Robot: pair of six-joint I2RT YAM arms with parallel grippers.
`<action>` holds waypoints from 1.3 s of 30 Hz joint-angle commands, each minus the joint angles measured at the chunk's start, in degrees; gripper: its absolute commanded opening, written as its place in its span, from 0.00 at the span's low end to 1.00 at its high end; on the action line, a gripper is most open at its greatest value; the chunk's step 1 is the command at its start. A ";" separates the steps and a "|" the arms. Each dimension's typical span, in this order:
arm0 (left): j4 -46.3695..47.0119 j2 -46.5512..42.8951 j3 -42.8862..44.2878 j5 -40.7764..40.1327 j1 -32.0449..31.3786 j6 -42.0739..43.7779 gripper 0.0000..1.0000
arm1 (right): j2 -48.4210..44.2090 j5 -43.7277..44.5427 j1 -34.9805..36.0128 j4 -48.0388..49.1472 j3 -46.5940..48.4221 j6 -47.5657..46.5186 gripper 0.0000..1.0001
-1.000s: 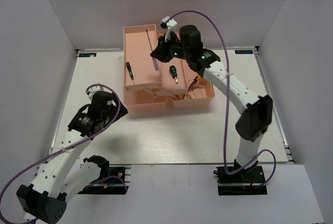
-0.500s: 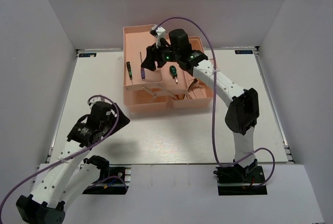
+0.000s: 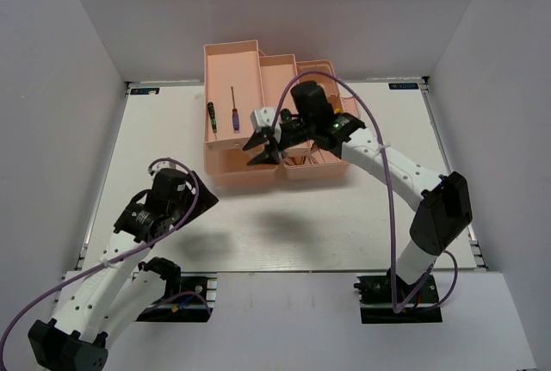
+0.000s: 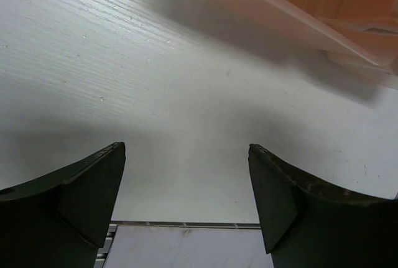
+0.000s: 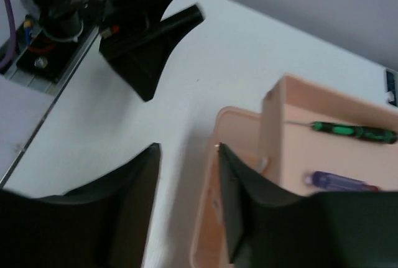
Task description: Sort the tools into containers
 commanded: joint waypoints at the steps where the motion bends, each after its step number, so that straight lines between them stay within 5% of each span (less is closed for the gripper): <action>1: -1.10 -1.96 -0.20 0.17 0.29 -0.24 0.90 | 1.04 3.41 3.19 -5.07 -4.44 -16.09 0.53; 10: -15.94 -6.44 -0.20 -6.94 0.29 -8.15 0.90 | 4.46 24.31 10.22 7.67 -12.44 -19.00 0.64; 19: -17.54 -9.18 -0.73 -7.65 0.29 -9.29 0.90 | 10.00 34.97 13.75 20.07 -11.74 -17.15 0.65; 25: -14.30 -9.18 -3.27 -2.92 0.29 -9.29 0.90 | 15.80 40.86 15.41 17.88 -8.49 -19.70 0.65; 29: -6.13 -10.40 -8.28 3.50 0.29 -9.29 0.90 | 18.70 45.08 15.77 17.79 -7.44 -20.41 0.57; 31: -1.56 -10.41 -9.42 5.09 0.29 -9.29 0.90 | 19.06 46.50 15.77 17.88 -7.43 -20.67 0.45; 35: 2.14 -10.41 -9.96 5.62 0.29 -9.29 0.87 | 17.84 46.76 15.59 17.35 -7.87 -19.79 0.00; 39: 10.74 -7.69 -14.16 10.36 0.29 -10.07 0.84 | 13.89 46.24 15.50 16.30 -7.52 -17.77 0.00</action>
